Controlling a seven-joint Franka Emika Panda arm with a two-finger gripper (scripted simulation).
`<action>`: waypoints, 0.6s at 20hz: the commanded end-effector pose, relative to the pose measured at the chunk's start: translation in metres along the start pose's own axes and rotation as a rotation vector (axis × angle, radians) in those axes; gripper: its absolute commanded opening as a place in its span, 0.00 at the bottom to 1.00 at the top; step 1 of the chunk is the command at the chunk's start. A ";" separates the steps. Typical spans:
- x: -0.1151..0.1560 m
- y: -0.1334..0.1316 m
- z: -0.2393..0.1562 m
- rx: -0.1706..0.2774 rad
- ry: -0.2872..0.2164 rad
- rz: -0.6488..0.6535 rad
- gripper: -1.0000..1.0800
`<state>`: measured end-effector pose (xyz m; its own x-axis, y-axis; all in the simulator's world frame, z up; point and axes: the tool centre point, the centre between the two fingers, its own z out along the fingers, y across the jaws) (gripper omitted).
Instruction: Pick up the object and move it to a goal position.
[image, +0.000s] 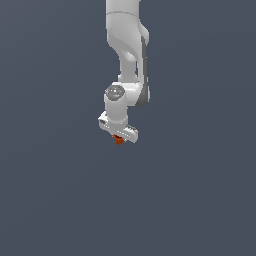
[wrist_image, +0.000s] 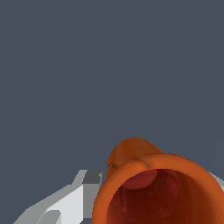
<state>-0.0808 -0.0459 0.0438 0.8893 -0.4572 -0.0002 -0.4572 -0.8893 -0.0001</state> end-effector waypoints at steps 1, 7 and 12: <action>0.001 0.002 -0.007 0.001 0.001 0.000 0.00; 0.004 0.012 -0.037 0.001 0.001 0.001 0.00; 0.007 0.025 -0.077 0.001 0.001 0.001 0.00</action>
<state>-0.0852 -0.0667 0.1071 0.8891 -0.4576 -0.0003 -0.4576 -0.8891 -0.0006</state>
